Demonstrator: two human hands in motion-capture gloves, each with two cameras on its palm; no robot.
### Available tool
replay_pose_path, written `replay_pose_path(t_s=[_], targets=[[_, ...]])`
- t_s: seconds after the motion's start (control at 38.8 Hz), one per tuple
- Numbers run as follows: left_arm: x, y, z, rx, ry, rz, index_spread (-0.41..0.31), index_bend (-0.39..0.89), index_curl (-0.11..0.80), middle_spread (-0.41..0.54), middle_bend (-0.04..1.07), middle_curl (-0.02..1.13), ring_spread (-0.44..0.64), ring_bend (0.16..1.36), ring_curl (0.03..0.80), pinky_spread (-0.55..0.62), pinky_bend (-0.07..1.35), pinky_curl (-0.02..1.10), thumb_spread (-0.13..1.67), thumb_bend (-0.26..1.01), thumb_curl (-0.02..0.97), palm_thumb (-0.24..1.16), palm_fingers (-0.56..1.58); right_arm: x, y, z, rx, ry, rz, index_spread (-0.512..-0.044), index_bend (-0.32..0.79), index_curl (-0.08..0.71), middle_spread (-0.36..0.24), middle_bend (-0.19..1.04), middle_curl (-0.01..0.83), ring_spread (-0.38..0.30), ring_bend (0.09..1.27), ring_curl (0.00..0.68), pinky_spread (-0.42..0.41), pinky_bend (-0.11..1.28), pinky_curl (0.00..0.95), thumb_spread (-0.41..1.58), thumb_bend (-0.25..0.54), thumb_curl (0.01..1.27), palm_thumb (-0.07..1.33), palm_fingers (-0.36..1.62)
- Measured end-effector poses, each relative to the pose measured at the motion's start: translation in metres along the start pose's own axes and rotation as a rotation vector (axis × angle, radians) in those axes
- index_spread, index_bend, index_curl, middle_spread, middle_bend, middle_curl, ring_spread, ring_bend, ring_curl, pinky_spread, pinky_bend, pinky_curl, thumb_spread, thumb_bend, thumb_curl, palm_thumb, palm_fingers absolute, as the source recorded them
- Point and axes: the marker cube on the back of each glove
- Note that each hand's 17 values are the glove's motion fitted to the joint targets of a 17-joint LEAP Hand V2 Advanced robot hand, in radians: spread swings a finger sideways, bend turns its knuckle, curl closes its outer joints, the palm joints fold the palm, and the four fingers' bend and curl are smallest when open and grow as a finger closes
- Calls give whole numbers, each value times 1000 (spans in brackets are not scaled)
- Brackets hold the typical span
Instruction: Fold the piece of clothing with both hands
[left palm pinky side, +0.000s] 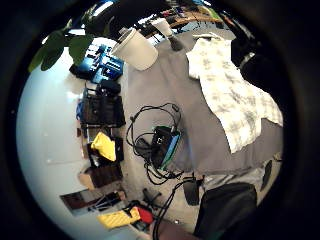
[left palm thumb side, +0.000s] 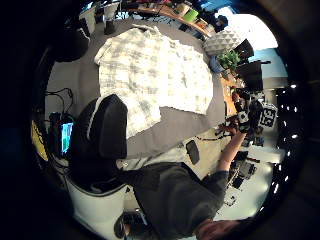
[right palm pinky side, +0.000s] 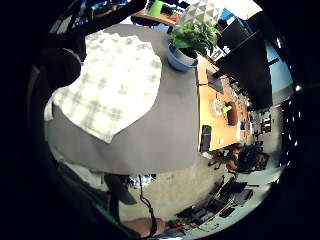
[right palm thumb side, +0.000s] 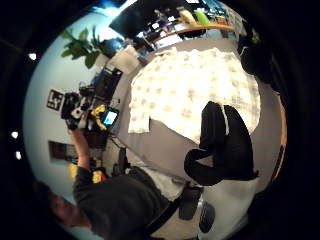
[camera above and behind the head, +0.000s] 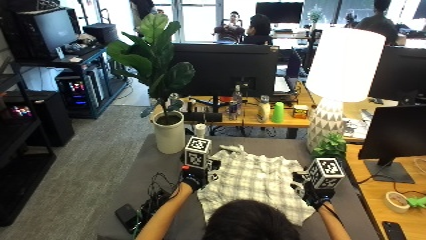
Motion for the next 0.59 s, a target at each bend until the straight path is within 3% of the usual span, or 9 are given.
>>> replay_pose_path(t_s=[0.05,0.23,0.44,0.59], targets=[[1,-1,0,2,6,-1,-96,301,113,-45,148,64,-55,433,111,-83,438,123,535,160,50,245,812,0,0,0,0,0,-2,-120,164,70,-25,363,121,-64,496,108,7,316,87,474,369,118,534,1012],[6,1,-2,-2,17,-3,-142,303,214,-68,134,155,-81,451,231,-120,451,243,918,165,96,278,761,-4,3,-4,13,-9,-10,-177,140,181,-37,378,219,-95,533,243,10,306,201,837,403,189,606,958],[5,-2,-3,-2,24,0,-161,284,281,-77,128,185,-92,442,273,-129,438,288,1118,140,137,286,745,-4,0,-8,-8,-14,-2,-201,129,218,-42,367,279,-108,520,292,12,289,247,1046,378,242,624,943],[11,-2,5,-47,70,50,-168,266,318,-79,126,199,-95,435,294,-133,427,309,1189,118,161,292,739,-4,4,-5,-185,-17,16,-210,121,234,-44,352,313,-112,512,317,12,280,272,1131,348,271,630,935]])
